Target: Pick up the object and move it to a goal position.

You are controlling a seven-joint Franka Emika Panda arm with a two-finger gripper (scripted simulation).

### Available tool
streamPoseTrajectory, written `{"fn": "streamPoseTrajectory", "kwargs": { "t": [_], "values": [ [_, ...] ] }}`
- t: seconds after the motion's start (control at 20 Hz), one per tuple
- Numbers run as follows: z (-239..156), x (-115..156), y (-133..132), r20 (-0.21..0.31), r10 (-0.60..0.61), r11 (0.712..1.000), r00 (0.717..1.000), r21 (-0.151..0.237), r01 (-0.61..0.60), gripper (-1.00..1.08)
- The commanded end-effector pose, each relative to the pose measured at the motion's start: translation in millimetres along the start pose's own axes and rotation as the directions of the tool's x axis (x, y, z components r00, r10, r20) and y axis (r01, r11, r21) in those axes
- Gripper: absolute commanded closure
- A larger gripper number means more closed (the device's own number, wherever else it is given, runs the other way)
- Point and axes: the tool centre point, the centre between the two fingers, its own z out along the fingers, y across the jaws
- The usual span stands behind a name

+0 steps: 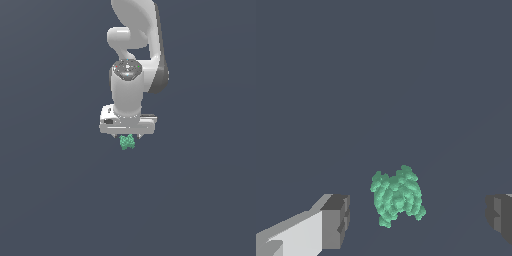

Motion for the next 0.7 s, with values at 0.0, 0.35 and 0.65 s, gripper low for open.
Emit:
{"fn": "streamPoseTrajectory", "kwargs": {
  "t": [0.0, 0.35, 0.65],
  "values": [
    [0.0, 0.0, 0.0, 0.0, 0.0, 1.0, 1.0, 0.0, 0.0, -0.92],
    [-8.5, 5.1, 25.4, -0.013, 0.072, 0.997, 0.997, 0.004, -0.072, -0.92],
    [-8.6, 5.2, 28.1, -0.014, 0.077, 0.997, 0.997, 0.005, -0.077, -0.92]
  ]
}}
